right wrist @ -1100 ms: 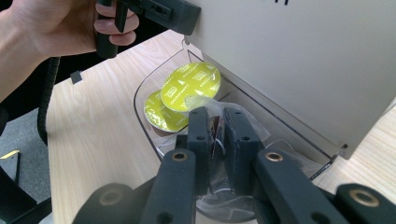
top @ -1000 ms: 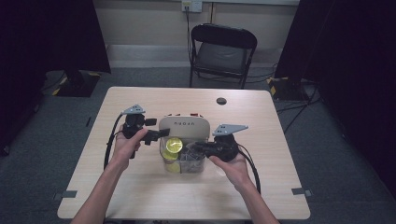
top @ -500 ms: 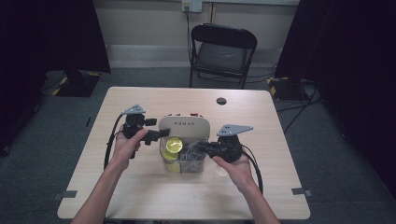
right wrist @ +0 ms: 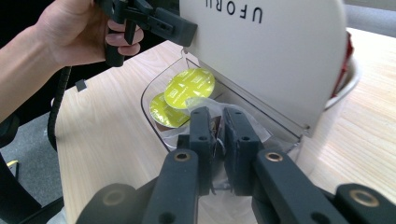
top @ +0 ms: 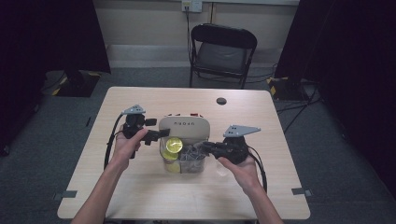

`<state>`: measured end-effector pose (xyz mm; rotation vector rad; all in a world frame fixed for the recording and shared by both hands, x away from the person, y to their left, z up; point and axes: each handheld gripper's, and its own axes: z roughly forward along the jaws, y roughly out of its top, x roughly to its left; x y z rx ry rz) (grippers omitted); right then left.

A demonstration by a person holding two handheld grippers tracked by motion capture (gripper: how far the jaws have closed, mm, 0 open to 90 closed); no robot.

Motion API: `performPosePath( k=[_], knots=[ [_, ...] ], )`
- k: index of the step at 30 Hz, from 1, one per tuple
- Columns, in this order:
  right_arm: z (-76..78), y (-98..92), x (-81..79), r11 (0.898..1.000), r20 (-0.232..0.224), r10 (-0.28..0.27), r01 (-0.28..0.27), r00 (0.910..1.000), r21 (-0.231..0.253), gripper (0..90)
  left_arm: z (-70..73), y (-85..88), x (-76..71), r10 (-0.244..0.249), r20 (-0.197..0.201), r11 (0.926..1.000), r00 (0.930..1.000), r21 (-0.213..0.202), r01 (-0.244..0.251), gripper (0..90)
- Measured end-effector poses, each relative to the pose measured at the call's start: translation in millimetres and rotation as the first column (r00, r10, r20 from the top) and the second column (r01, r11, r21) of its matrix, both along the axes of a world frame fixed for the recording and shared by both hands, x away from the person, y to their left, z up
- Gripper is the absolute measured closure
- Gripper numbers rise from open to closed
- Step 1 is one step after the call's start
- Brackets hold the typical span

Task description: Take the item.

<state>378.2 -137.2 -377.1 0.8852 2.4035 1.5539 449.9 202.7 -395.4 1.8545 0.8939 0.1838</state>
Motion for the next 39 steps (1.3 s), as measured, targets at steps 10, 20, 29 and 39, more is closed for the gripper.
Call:
performPosePath(
  k=[10,20,29,39],
  knots=[
    [5.7,-16.3,-5.4,1.000,0.012,-0.025,0.025,0.9996,0.017,83.2,-0.4,-0.5,0.1,0.001,0.000,1.0000,1.0000,-0.002,-0.001,12.4],
    [8.2,-34.5,-11.8,0.998,0.015,-0.057,0.057,0.9982,0.012,83.4,-0.7,-0.6,-0.2,0.002,0.000,1.0000,1.0000,-0.003,-0.002,12.5],
    [2.9,-55.8,-17.3,0.994,0.005,-0.105,0.105,0.9944,0.015,83.7,-1.7,-1.3,-0.1,0.002,-0.006,1.0000,1.0000,-0.003,-0.002,12.4],
    [-3.6,-66.7,-18.2,0.992,-0.005,-0.125,0.125,0.9922,0.006,84.0,-2.0,-1.8,-0.3,0.003,-0.007,1.0000,1.0000,-0.004,-0.003,12.4]
  ],
)
